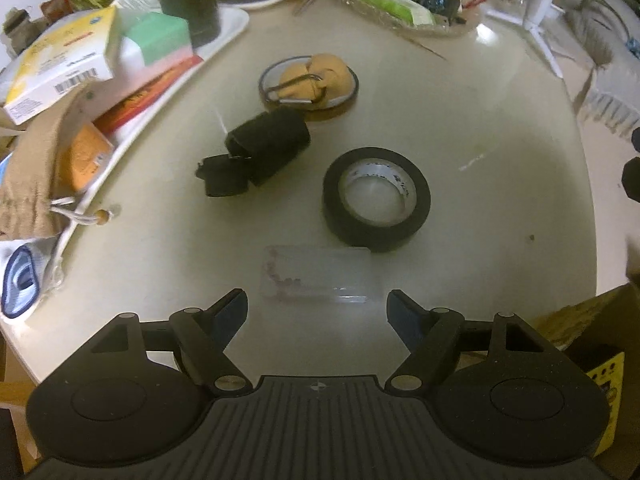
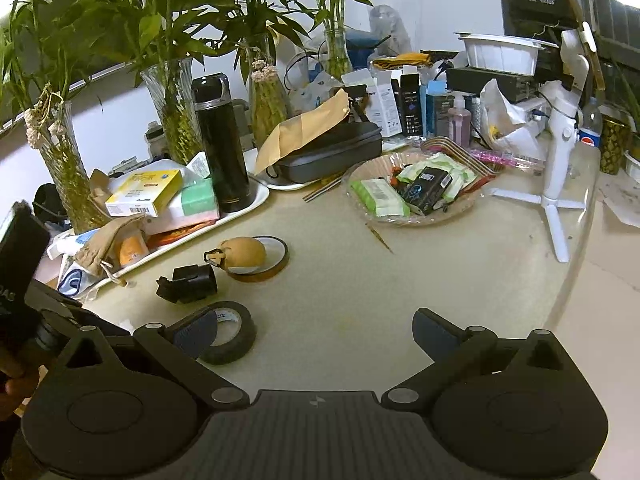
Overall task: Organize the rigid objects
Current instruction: 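Close the left tool around the clear plastic tray and lift it, then grasp the black tape roll with the right tool while the left tool holds the tray, then carry the tray in the left tool while the right tool carries the tape toward the box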
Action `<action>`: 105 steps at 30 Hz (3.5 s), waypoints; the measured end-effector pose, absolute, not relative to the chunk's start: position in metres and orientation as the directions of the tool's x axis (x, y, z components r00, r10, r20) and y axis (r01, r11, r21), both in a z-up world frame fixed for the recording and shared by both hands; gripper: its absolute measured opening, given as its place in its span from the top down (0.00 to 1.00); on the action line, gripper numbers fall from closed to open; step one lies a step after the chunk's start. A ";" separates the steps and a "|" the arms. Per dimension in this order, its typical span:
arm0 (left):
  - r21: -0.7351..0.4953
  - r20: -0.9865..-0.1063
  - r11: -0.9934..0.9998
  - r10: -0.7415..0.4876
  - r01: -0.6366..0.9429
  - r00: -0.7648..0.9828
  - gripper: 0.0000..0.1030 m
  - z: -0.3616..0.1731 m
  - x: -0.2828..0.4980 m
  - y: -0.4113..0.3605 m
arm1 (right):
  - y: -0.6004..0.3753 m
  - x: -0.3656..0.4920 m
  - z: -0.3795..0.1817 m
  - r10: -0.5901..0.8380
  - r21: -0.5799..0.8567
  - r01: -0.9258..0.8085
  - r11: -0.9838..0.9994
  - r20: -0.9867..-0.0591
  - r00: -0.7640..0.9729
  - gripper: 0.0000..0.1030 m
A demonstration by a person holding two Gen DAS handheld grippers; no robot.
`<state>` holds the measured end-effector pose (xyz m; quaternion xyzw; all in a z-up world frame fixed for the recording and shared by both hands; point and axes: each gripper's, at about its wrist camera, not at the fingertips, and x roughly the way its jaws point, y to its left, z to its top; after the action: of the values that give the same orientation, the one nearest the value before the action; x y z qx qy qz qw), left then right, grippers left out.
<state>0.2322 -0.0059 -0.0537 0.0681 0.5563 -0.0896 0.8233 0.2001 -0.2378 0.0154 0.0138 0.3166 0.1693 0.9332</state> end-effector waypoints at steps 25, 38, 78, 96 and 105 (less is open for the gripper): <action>0.016 -0.945 0.984 -0.042 0.177 0.324 0.35 -0.061 0.249 -0.010 | -0.235 0.206 0.017 0.336 0.148 -0.311 0.939 -0.587 0.736 0.00; -0.004 -0.877 0.993 -0.061 0.120 0.476 0.35 -0.023 0.227 0.009 | -0.204 0.221 0.012 0.354 0.115 -0.371 0.921 -0.643 0.679 0.00; -0.107 -0.686 0.993 -0.036 -0.053 0.726 0.35 0.030 0.172 0.062 | -0.101 0.293 -0.039 0.308 0.085 -0.479 0.874 -0.859 0.410 0.01; -0.110 -0.709 0.993 -0.055 -0.033 0.703 0.35 0.026 0.175 0.062 | -0.072 0.303 -0.061 0.235 0.013 -0.529 0.849 -0.905 0.354 0.27; -0.107 -0.716 0.994 -0.059 -0.026 0.695 0.35 0.023 0.175 0.061 | -0.075 0.297 -0.052 0.254 0.012 -0.539 0.842 -0.891 0.376 0.27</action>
<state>0.1751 0.0612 0.0234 -0.0545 0.3903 -0.0092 0.9190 0.2969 -0.0753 -0.0524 -0.1418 0.5032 0.2426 0.8172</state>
